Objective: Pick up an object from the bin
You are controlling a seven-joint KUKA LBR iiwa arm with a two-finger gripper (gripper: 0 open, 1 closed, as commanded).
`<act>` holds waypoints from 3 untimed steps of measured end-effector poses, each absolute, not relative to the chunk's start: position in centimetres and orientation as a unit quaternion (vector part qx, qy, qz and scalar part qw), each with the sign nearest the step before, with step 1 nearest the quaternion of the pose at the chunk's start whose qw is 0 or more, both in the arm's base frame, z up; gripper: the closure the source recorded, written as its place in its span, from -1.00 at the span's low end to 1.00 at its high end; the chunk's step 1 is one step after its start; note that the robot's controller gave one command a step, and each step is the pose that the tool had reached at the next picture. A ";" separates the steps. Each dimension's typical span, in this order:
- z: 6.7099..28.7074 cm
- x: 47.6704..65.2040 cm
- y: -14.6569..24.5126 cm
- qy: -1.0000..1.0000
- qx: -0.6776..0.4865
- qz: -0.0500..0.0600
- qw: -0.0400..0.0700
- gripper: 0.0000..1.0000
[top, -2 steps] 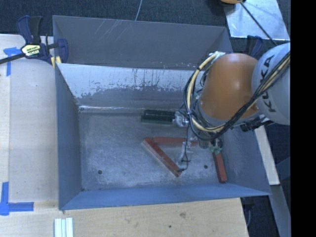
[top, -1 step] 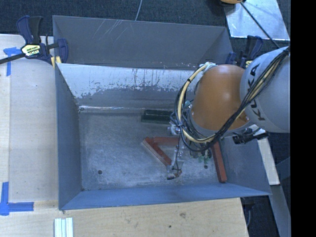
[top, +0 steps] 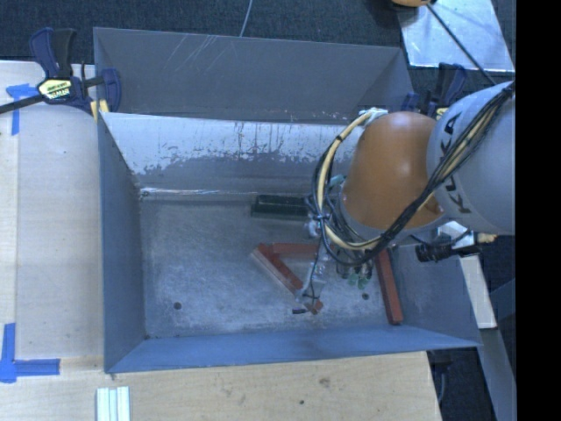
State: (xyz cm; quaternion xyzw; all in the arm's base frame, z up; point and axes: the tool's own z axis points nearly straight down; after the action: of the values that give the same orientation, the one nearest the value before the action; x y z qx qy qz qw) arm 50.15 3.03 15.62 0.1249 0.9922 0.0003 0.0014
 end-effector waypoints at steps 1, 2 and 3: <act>7.0 50.9 2.2 0.991 0.130 0.000 0.009 -1.00; 7.4 51.3 3.1 0.977 0.214 0.001 0.007 1.00; 7.4 51.3 3.1 0.977 0.214 0.001 0.007 1.00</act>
Offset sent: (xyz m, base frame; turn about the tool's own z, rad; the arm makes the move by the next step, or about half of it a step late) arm 0.0078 0.0012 -0.0862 0.1810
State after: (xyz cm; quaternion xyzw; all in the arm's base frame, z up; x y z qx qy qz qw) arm 51.33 3.06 7.40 0.2137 0.9769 0.0011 0.0069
